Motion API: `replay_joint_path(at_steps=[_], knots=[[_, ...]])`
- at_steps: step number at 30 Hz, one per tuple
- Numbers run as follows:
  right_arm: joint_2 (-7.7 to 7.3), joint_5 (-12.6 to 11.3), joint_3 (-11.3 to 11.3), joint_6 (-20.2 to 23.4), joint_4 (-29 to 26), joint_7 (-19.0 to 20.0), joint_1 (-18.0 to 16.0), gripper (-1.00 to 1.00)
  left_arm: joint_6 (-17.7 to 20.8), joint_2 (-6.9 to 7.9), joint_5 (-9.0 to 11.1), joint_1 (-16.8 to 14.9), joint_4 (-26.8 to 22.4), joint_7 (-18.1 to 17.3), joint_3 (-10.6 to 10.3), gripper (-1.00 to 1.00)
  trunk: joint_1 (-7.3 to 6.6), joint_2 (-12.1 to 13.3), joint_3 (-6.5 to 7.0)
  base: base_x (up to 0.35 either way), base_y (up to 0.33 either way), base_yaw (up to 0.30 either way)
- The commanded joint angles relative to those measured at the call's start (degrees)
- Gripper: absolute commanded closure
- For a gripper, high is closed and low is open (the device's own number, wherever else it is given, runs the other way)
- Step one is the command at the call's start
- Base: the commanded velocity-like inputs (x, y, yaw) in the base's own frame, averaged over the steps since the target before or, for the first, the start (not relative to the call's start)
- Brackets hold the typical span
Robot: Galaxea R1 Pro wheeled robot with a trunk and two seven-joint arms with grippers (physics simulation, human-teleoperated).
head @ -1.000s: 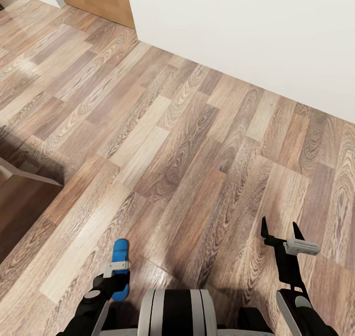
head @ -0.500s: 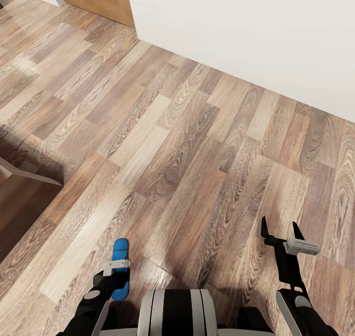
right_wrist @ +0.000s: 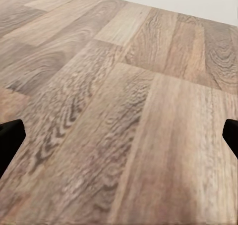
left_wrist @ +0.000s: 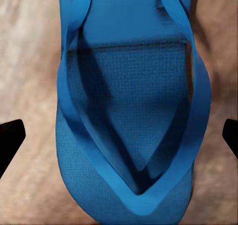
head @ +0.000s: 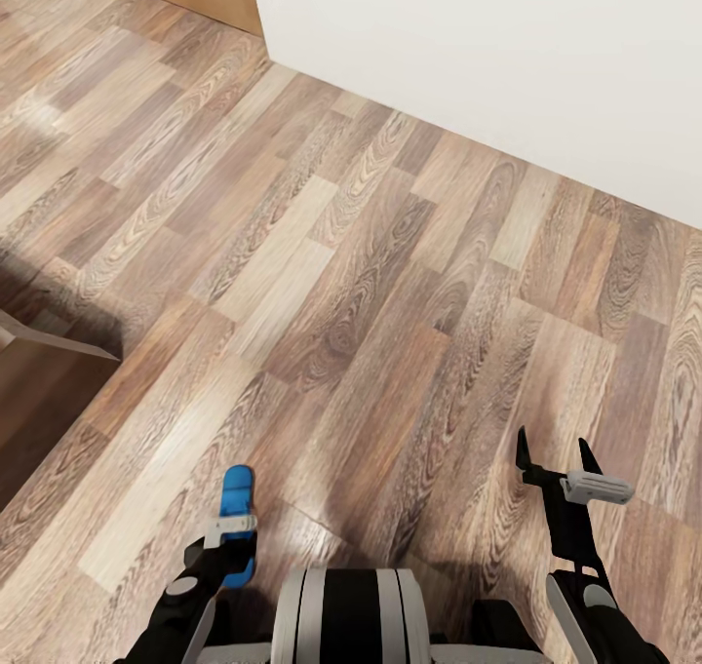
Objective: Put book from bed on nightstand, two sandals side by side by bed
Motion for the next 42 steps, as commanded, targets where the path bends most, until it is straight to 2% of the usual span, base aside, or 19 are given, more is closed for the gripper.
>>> replay_joint_path(at_steps=[1, 3, 25, 26, 42], knots=[[-0.03, -0.11, 0.1, -0.15, 0.01, -0.17, -0.02, -1.0, -0.06, -0.04, -0.05, 0.0, 0.04, 0.1, 0.07, -1.0, 0.02, -0.02, -0.25, 0.0, 0.0, 0.0], [-0.03, -0.11, 0.1, -0.15, 0.01, -0.17, -0.02, -1.0, -0.28, -0.04, -0.05, 0.0, 0.07, 0.11, 0.07, -1.0, 0.07, -0.05, -0.7, 0.0, 0.0, 0.0], [0.06, -0.08, 0.1, -0.15, 0.01, -0.17, -0.02, -1.0, -1.59, -0.04, -0.14, 0.0, 0.13, 0.13, 0.07, -1.0, 0.07, -0.05, -0.7, 0.0, 0.0, 0.0], [0.06, -0.06, 0.1, -0.15, 0.01, -0.17, -0.02, -1.0, -1.59, -0.04, -0.16, 0.0, 0.13, 0.13, 0.07, 1.0, 0.07, -0.05, -0.7, 0.0, 0.0, 0.0], [0.06, -0.02, 0.39, -0.15, -1.91, -0.17, -0.02, -1.0, -1.61, -0.06, -0.14, 0.0, 0.13, 0.22, 0.07, 1.0, 0.07, -0.05, -0.7, 0.0, 0.0, 0.0]])
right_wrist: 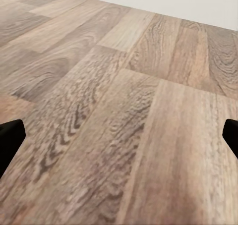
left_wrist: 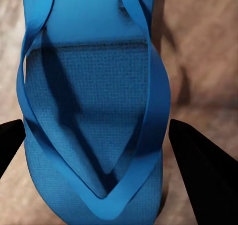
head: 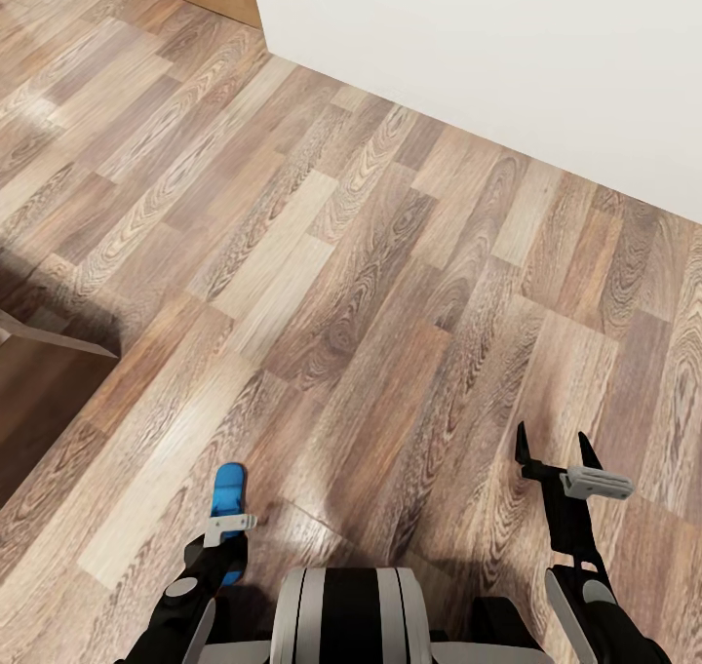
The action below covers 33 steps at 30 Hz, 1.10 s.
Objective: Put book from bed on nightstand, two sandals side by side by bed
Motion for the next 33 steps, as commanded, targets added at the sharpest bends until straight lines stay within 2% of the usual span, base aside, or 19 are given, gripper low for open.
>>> replay_joint_path(at_steps=[1, 8, 33], knots=[[-0.03, -0.12, 0.09, -0.15, 0.04, -0.17, -0.02, -1.0, 0.31, -0.07, -0.15, 0.0, -0.1, 0.1, 0.07, 1.0, 0.0, -0.01, -0.03, 0.0, 0.0, 0.0], [-0.14, -0.13, -0.06, -0.15, 0.16, -0.17, -0.02, -1.0, 0.24, -0.1, -0.14, 0.0, -0.1, 0.1, 0.07, 1.0, 0.0, -0.01, -0.03, 0.0, 0.0, 0.0], [-0.15, 0.1, -0.11, -0.15, 0.23, -0.17, -0.02, -1.0, 0.41, -0.11, -0.16, 0.0, -0.1, 0.03, 0.07, 1.0, -0.65, 0.32, 5.51, 0.0, 0.0, 0.0]])
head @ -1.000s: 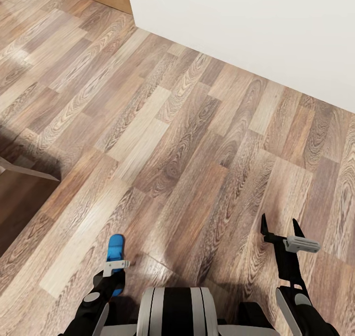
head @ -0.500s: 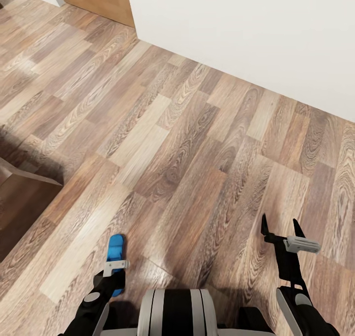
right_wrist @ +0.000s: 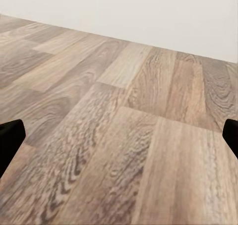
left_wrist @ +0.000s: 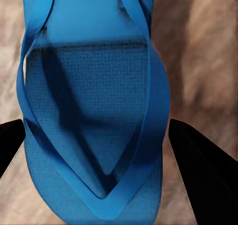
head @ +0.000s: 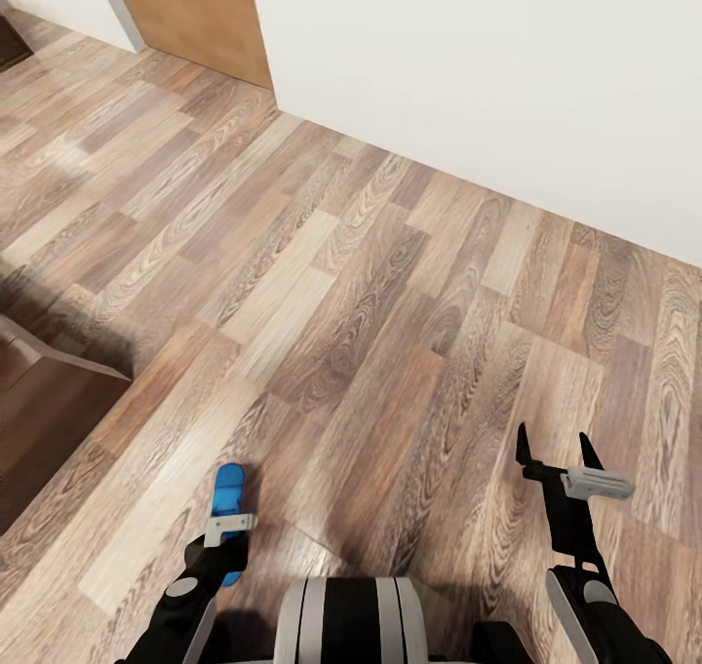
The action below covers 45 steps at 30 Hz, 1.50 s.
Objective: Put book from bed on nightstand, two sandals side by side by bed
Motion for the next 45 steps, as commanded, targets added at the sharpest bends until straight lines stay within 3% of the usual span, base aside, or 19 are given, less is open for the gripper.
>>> replay_joint_path(at_steps=[1, 16, 20, 25, 27, 30, 31, 32, 34, 39, 42, 45], knots=[[-0.05, -0.14, 0.1, -0.15, 0.07, -0.16, -0.02, -1.0, 0.33, -0.04, -0.02, 0.0, -0.09, 0.07, 0.07, 1.0, -0.03, 0.0, 0.2, 0.0, 0.0, 0.0], [-0.09, -0.22, 0.1, -0.07, 1.01, -0.09, -0.02, -1.0, 0.69, 0.17, 0.13, 0.0, -0.3, -0.27, 0.16, 1.0, -0.42, 0.2, 3.52, 0.0, 0.0, 0.0], [-0.7, -0.27, -0.09, -0.1, 6.74, -0.07, -0.01, -1.0, 0.76, 0.29, 0.13, 0.0, -0.64, -0.21, 0.25, 1.0, -0.52, 0.26, 4.41, 0.0, 0.0, 0.0], [-1.51, -0.33, -0.15, -0.14, 10.08, -0.07, 0.05, -1.0, 0.89, 0.31, 0.33, 0.0, -1.86, -0.23, 0.35, 1.0, -0.65, 0.33, 5.52, 0.0, 0.0, 0.0], [-1.66, -0.34, -0.16, -0.14, 11.13, -0.07, 0.06, -1.0, 1.07, 0.34, 1.43, 0.0, -2.94, -0.68, 0.58, 1.0, -0.7, 0.35, 5.96, 0.0, 0.0, 0.0], [-1.8, -0.34, -0.27, -0.11, 12.83, 0.03, 0.07, -1.0, 2.09, 1.09, 4.95, 0.0, -3.66, -2.85, 1.74, 1.0, -0.78, 0.39, 6.63, 0.0, 0.0, 0.0], [-2.65, -0.35, -0.43, -0.01, 14.88, 0.19, 0.07, -1.0, 3.65, 2.65, 7.59, 0.0, -4.0, -5.48, 2.36, 1.0, -0.8, 0.41, 6.85, 0.0, 0.0, 0.0], [-3.07, -0.35, -0.49, 0.02, 15.38, 0.22, 0.07, -1.0, 4.07, 3.13, 8.1, 0.0, -4.07, -6.22, 2.44, 1.0, -0.83, 0.42, 7.07, 0.0, 0.0, 0.0], [-5.36, -0.64, -0.61, 0.32, 17.1, 0.34, 0.07, -1.0, 5.46, 4.92, 9.86, 0.0, -4.37, -9.57, 2.65, 1.0, -0.88, 0.45, 7.51, 0.0, 0.0, 0.0], [-8.26, -0.93, -0.76, 1.03, 18.39, 0.38, 0.07, -1.0, 6.46, 6.25, 11.64, 0.0, -4.55, -13.83, 2.78, 1.0, -1.01, 0.51, 8.62, 0.0, 0.0, 0.0], [-8.57, -0.9, -0.77, 3.37, 18.43, 0.43, 0.07, -1.0, 6.52, 6.33, 11.78, 0.0, -4.56, -14.12, 2.79, 1.0, -1.09, 0.55, 9.28, 0.0, 0.0, 0.0], [-8.67, -0.87, -0.78, 8.67, 18.27, 0.45, 0.07, -1.0, 6.59, 6.36, 11.88, 0.0, -4.58, -14.22, 2.79, 1.0, -1.17, 0.59, 9.95, 0.0, 0.0, 0.0]])
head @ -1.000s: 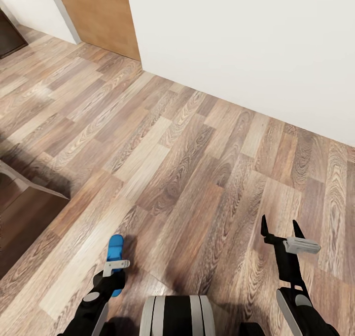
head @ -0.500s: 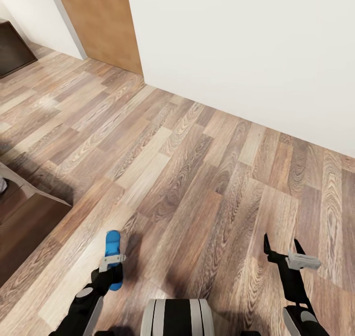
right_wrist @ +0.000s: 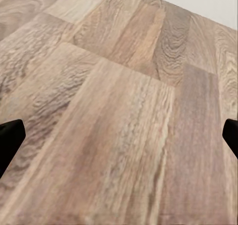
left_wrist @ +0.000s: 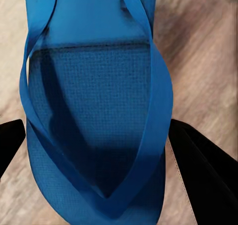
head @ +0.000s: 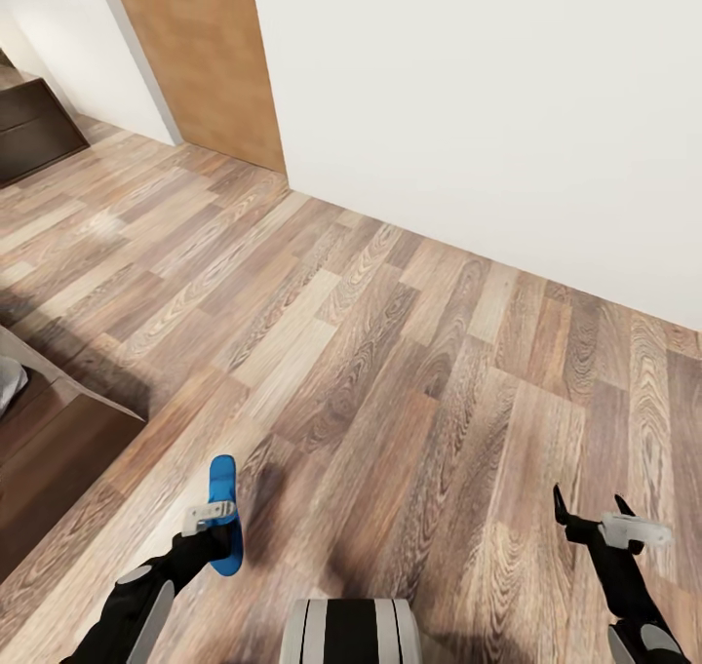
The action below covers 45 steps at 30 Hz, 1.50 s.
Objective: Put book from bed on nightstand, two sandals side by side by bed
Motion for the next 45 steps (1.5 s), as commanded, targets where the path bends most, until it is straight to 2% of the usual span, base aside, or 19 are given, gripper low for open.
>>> replay_joint_path(at_steps=[1, 3, 5, 10, 26, 30, 34, 35, 37, 39, 40, 42, 43, 45], knots=[[-0.03, -0.2, 0.11, 1.3, -0.03, -0.11, -0.02, -1.0, 0.41, -0.01, 0.4, -0.01, -0.07, -0.22, 0.11, 1.0, -0.03, 0.0, 0.2, 0.0, 0.0, 0.0], [-0.03, -0.19, 0.11, 8.12, -0.55, -0.04, -0.02, -1.0, 0.57, 0.0, 0.85, -0.01, -0.05, -0.23, 0.11, 1.0, -0.08, 0.03, 0.64, 0.0, 0.0, 0.0], [0.01, -0.2, 0.14, 11.53, -1.26, -0.02, -0.02, -1.0, 1.09, 0.0, 1.15, -0.01, -0.07, -0.27, 0.11, 1.0, -0.14, 0.06, 1.08, 0.0, 0.0, 0.0], [0.07, -0.25, 0.31, 13.78, -1.83, 0.05, -0.02, -1.0, 1.53, 0.0, 1.85, -0.01, -0.09, -0.27, 0.11, 1.0, -0.26, 0.12, 2.19, 0.0, 0.0, 0.0], [0.05, -0.29, 0.36, 14.45, -1.25, 0.08, -0.02, -1.0, 1.59, -0.09, 1.97, -0.01, -0.05, -0.24, 0.11, 1.0, -0.68, 0.34, 5.73, 0.0, 0.0, 0.0], [0.1, -0.23, 0.37, 17.46, -1.59, 0.01, -0.02, -1.0, 1.59, -0.14, 1.97, -0.01, -0.1, -0.24, 0.11, 1.0, -0.78, 0.39, 6.62, 0.0, 0.0, 0.0], [0.05, -0.15, 0.46, 25.72, -2.92, 0.42, -0.02, -1.0, 1.59, -0.17, 1.97, -0.01, -0.13, -0.24, 0.08, 1.0, -0.88, 0.44, 7.51, 0.0, 0.0, 0.0], [0.05, -0.15, 0.49, 26.58, -3.34, 0.75, -0.02, -1.0, 1.59, -0.17, 1.97, -0.01, -0.13, -0.24, 0.07, 1.0, -0.91, 0.46, 7.73, 0.0, 0.0, 0.0], [0.09, -0.13, 0.68, 29.53, -4.67, 4.19, -0.02, -1.0, 1.59, -0.17, 1.97, -0.01, -0.13, -0.24, 0.01, 1.0, -0.96, 0.48, 8.17, 0.0, 0.0, 0.0], [0.08, -0.14, 0.8, 33.41, -5.32, 13.32, -0.02, -1.0, 1.59, -0.19, 1.97, -0.01, -0.13, -0.24, -0.04, 1.0, -1.01, 0.51, 8.61, 0.0, 0.0, 0.0], [0.07, -0.15, 0.78, 34.35, -5.39, 15.5, -0.02, -1.0, 1.59, -0.2, 1.97, -0.01, -0.13, -0.24, -0.05, 1.0, -1.04, 0.52, 8.84, 0.0, 0.0, 0.0], [0.05, -0.18, 0.73, 38.48, -5.62, 23.89, -0.02, -1.0, 1.59, -0.24, 1.97, -0.01, -0.12, -0.24, -0.06, 1.0, -1.09, 0.55, 9.28, 0.0, 0.0, 0.0], [0.03, -0.21, 0.69, 39.46, -5.68, 25.75, -0.02, -1.0, 1.59, -0.24, 1.97, -0.01, -0.12, -0.24, -0.06, 1.0, -1.12, 0.56, 9.5, 0.0, 0.0, 0.0], [-0.12, -0.27, 0.35, 42.71, -7.0, 32.81, -0.02, -1.0, 1.59, -0.26, 1.97, -0.01, -0.13, -0.24, -0.07, 1.0, -1.17, 0.59, 9.94, 0.0, 0.0, 0.0]])
